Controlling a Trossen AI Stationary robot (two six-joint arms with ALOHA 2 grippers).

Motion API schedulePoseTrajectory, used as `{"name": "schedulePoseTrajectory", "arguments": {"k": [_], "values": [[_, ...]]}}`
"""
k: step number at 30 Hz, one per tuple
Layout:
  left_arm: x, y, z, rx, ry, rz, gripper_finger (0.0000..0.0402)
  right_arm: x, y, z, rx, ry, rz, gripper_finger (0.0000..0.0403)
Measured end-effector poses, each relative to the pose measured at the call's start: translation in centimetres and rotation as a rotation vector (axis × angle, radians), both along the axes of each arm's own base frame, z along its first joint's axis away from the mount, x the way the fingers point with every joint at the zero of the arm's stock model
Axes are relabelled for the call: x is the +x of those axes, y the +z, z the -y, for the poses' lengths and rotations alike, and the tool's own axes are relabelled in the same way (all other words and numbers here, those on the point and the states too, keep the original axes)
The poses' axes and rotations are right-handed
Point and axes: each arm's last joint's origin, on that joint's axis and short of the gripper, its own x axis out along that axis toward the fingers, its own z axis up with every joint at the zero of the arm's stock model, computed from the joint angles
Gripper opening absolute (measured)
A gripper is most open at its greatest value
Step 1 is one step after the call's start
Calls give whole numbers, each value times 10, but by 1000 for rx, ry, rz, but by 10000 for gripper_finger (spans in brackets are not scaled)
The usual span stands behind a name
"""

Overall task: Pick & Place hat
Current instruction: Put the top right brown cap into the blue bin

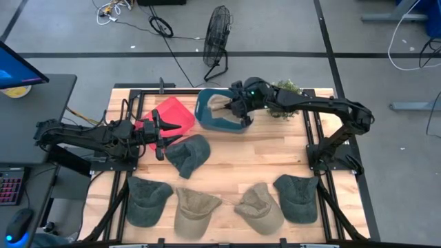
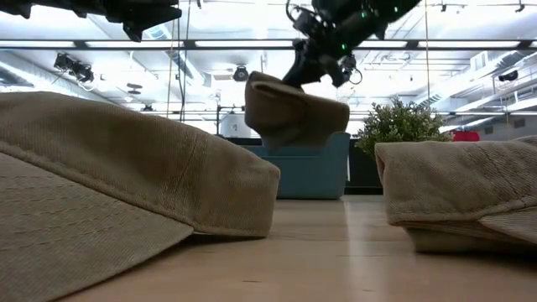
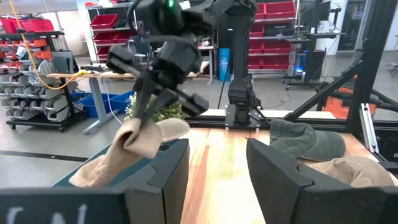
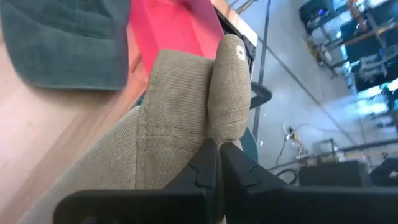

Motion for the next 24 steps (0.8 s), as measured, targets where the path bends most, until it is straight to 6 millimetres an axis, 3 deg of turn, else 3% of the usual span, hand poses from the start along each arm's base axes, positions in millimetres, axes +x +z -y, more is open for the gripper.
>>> {"name": "schedulePoseTrajectory", "arguments": {"k": [9,14,24], "values": [[0,-2,0,3,0,-22,165,-12,-43,6,-8,42,5,5],[0,-3,0,3,0,-27,165,-17,-58,3,0,41,-12,16],[0,-3,0,-22,0,-22,165,-15,-54,5,55,-11,59,77]]}}
